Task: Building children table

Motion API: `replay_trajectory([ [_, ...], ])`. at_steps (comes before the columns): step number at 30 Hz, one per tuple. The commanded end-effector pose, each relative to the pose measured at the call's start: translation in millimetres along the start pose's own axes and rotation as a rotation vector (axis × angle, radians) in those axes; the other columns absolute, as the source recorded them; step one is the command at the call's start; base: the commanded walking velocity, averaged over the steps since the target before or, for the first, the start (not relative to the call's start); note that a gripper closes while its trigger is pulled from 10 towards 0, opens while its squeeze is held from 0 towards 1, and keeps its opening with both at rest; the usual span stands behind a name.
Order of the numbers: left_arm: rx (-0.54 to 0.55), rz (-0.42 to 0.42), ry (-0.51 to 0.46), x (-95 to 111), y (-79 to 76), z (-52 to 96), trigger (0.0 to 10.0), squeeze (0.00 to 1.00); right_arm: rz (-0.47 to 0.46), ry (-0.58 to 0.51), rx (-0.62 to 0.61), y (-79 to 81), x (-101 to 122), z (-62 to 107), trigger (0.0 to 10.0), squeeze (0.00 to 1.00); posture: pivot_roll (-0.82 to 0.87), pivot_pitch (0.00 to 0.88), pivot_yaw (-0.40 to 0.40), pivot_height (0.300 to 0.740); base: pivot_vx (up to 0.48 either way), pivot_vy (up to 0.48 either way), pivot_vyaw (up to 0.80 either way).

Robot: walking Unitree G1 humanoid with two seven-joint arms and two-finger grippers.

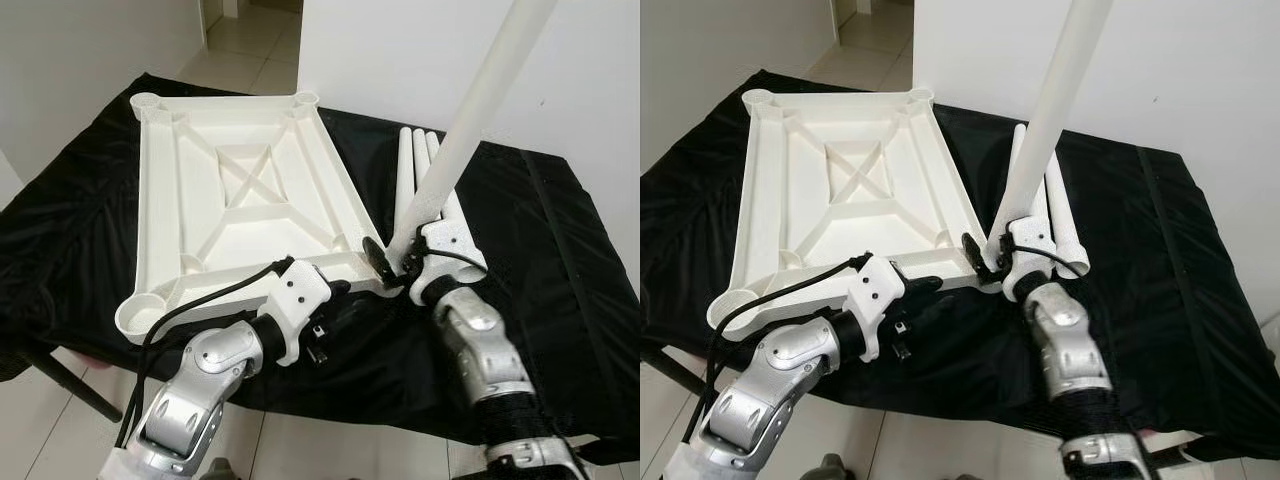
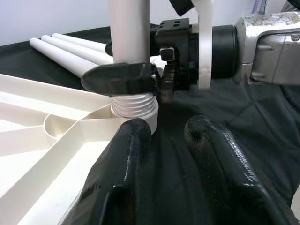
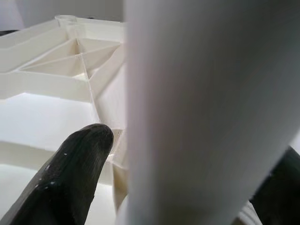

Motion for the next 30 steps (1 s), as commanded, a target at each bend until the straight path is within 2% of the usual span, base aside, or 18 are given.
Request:
replay_trajectory([
  [1, 0.038, -0.008, 0.013, 0, 2.8, -0.8, 10.0, 0.00, -0.007, 0.019, 0.035, 1.1, -7, 1.1, 10.0, 0.00, 0.17, 0.037, -0.091, 0.740, 0.000, 0.000, 0.00],
  [3, 0.047, -0.010, 0.016, 0, 5.6, -0.9, 10.0, 0.00, 0.008, 0.059, 0.075, -3.3, -16, 0.2, 10.0, 0.00, 0.17, 0.031, -0.095, 0.740, 0.000, 0.000, 0.00],
  [4, 0.050, -0.010, 0.016, -1, 6.2, -1.2, 10.0, 0.00, 0.022, 0.080, 0.095, -5.0, -20, -0.1, 5.5, 0.00, 0.17, 0.030, -0.096, 0.740, 0.000, 0.000, 0.00],
  [5, 0.052, -0.010, 0.017, -1, 6.5, -1.4, 10.0, 0.00, 0.032, 0.093, 0.108, -6.0, -23, -0.2, 1.8, 0.00, 0.17, 0.030, -0.096, 0.740, 0.000, 0.000, 0.00],
  [6, 0.053, -0.010, 0.016, -1, 6.3, -1.7, 10.0, 0.00, 0.034, 0.106, 0.113, -7.0, -26, -0.4, 0.6, 0.00, 0.17, 0.026, -0.098, 0.740, 0.000, 0.000, 0.00],
  [9, 0.054, -0.010, 0.016, -1, 6.0, -2.0, 10.0, 0.00, 0.032, 0.117, 0.120, -8.4, -28, -0.6, 0.6, 0.00, 0.17, 0.026, -0.098, 0.740, 0.000, 0.000, 0.00],
  [10, 0.055, -0.008, 0.017, -1, 5.9, -1.9, 10.0, 0.00, 0.024, 0.123, 0.123, -9.6, -30, -0.3, 0.0, 0.00, 0.18, 0.024, -0.100, 0.740, 0.000, 0.000, 0.00],
  [19, 0.061, -0.001, 0.021, -2, 5.7, -0.7, 10.0, 0.00, 0.009, 0.115, 0.138, -16.6, -34, 1.1, 0.0, 0.00, 0.17, 0.024, -0.103, 0.740, 0.000, 0.000, 0.00],
  [20, 0.058, 0.000, 0.021, -2, 5.2, -0.9, 10.0, 0.00, 0.005, 0.115, 0.134, -17.5, -34, 1.2, 0.5, 0.00, 0.17, 0.024, -0.103, 0.740, 0.000, 0.000, 0.00],
  [21, 0.058, 0.000, 0.021, -2, 5.2, -0.9, 10.0, 0.00, 0.005, 0.115, 0.134, -17.5, -34, 1.2, 0.5, 0.00, 0.17, 0.024, -0.103, 0.740, 0.000, 0.000, 0.00],
  [22, 0.057, 0.001, 0.021, -2, 4.8, -1.0, 10.0, 0.00, 0.004, 0.113, 0.123, -18.3, -35, 1.4, 10.0, 0.00, 0.17, 0.024, -0.103, 0.740, 0.000, 0.000, 0.00],
  [28, 0.053, 0.003, 0.021, -3, 4.1, -1.4, 10.0, 0.00, -0.011, 0.108, 0.090, -18.8, -35, 1.6, 10.0, 0.00, 0.17, 0.023, -0.105, 0.740, 0.000, 0.000, 0.00],
  [30, 0.051, 0.005, 0.020, -3, 3.1, -1.8, 10.0, 0.00, -0.013, 0.107, 0.014, -16.7, -37, 0.7, 10.0, 0.00, 0.17, 0.022, -0.109, 0.740, 0.000, 0.000, 0.00],
])
Point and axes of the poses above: a point about 5 cm out from each wrist's last joint towards the gripper, its own z axis pointing back from the gripper into the wrist, its own x axis along the axis of the wrist's last joint, y = z × x, the point moved 3 cm from there along -z, pointing out of the wrist towards the gripper, and after that the axes turned 8 degrees about -z, right-handed, at the moved point
